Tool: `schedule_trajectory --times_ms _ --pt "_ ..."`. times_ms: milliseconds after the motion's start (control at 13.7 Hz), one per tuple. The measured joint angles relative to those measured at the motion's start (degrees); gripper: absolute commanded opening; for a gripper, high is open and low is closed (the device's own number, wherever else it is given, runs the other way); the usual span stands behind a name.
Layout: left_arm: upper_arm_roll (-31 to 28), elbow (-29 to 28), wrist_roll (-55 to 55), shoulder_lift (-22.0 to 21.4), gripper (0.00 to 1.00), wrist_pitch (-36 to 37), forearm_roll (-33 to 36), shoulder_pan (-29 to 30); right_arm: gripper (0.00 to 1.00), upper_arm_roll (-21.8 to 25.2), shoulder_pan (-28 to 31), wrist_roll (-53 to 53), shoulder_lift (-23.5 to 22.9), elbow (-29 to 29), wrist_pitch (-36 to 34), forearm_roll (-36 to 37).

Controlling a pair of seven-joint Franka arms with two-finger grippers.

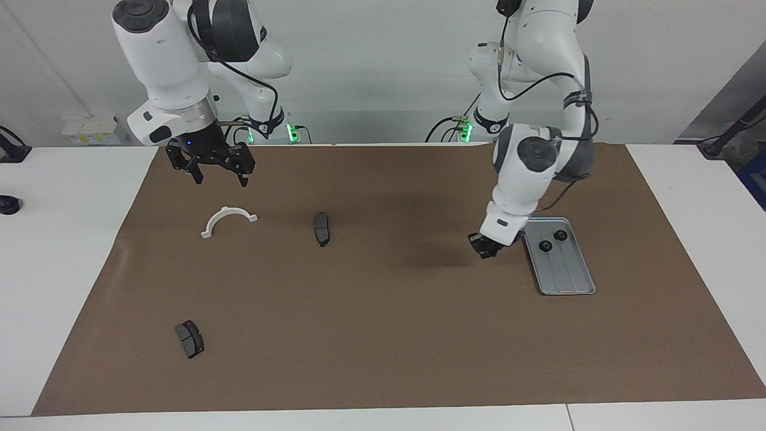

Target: Pick bearing gear from pile to tray

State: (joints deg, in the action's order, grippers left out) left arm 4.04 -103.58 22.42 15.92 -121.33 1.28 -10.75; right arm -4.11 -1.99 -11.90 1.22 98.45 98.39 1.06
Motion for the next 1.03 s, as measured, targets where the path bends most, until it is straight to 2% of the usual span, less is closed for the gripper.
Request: schedule_trajectory --times_ms 366,513,586,659,732,806,879,1025 --pt "-0.1 -0.8 -16.9 -0.7 0.00 0.2 0.0 12.1 1.00 0.0 0.0 0.0 0.0 0.0 0.1 0.0" --pt "0.0 -2.7 -21.0 -0.7 0.00 -2.5 0.0 15.4 1.00 -0.1 0.0 0.0 0.0 0.0 0.1 0.0" --pt "0.0 -4.3 -21.9 -0.7 0.05 -5.0 0.0 16.3 1.00 -0.1 -0.1 0.0 0.0 0.0 0.1 0.0" --pt "0.0 -6.2 -22.2 -0.7 0.29 -7.7 0.0 16.7 1.00 -0.2 -0.1 0.0 0.0 0.0 0.1 0.0" --pt "0.0 -7.8 -22.3 -0.7 0.60 -9.7 0.0 16.9 1.00 -0.2 -0.1 0.0 0.0 0.0 0.1 -0.1" --pt "0.1 -8.9 -22.5 -0.7 0.85 -11.0 0.0 17.1 1.00 -0.3 -0.1 0.0 0.0 0.0 0.1 -0.1" --pt "0.1 -9.4 -22.7 -0.7 0.98 -11.6 0.0 17.2 1.00 -0.3 -0.1 0.0 0.0 0.0 0.1 -0.1" --pt "0.4 -9.2 -22.9 -0.9 1.00 -11.7 0.0 17.2 1.00 -0.3 -0.1 0.0 0.0 0.1 0.1 -0.1"
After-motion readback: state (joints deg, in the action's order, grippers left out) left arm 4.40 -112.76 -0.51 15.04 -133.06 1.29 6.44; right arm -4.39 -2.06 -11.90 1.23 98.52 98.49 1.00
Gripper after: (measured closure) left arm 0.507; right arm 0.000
